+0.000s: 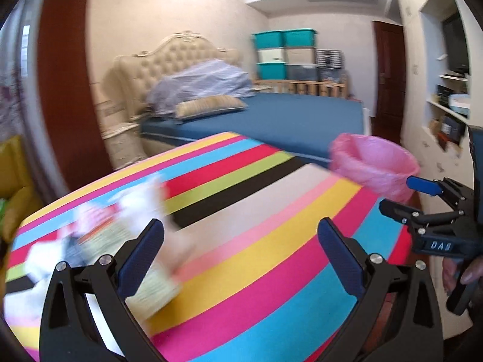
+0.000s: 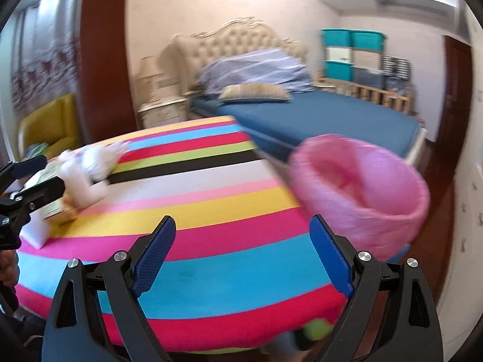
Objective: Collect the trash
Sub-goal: 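Move both open tools back from the bin to the table, then grasp the beige printed box with the right tool while the left tool grasps a white foam block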
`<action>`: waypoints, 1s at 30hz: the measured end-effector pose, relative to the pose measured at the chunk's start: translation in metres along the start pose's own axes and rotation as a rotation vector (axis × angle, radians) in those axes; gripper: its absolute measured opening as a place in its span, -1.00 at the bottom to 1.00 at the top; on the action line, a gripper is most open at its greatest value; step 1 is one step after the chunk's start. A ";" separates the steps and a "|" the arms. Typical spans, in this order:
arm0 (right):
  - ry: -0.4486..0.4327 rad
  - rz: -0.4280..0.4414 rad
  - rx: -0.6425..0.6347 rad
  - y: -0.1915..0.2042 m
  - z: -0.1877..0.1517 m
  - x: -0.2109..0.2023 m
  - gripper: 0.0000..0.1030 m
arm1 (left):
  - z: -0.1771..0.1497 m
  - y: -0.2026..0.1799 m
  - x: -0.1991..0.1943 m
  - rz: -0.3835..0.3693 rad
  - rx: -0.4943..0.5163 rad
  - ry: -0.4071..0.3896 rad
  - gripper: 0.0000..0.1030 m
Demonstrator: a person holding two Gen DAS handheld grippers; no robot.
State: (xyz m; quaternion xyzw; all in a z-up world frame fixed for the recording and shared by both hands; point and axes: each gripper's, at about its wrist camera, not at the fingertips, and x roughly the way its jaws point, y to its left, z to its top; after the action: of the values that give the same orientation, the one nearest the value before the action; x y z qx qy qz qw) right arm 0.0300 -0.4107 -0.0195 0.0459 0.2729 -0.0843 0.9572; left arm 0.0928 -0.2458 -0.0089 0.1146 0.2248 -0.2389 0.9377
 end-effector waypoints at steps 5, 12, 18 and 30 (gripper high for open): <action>0.018 0.090 -0.058 0.053 0.001 0.008 0.65 | -0.033 0.059 -0.042 0.155 -0.049 0.005 0.92; 0.078 0.218 -0.166 0.131 -0.007 0.023 0.65 | -0.086 0.137 -0.079 0.270 -0.205 0.096 0.91; 0.101 0.286 -0.195 0.179 -0.001 0.037 0.65 | -0.116 0.151 -0.089 0.299 -0.214 0.142 0.91; 0.124 0.348 -0.259 0.229 0.005 0.055 0.57 | -0.138 0.165 -0.097 0.315 -0.268 0.154 0.91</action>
State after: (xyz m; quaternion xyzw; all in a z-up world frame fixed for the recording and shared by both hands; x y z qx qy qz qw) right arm 0.1213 -0.1936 -0.0342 -0.0257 0.3277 0.1206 0.9367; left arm 0.0485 -0.0211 -0.0654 0.0406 0.3050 -0.0479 0.9503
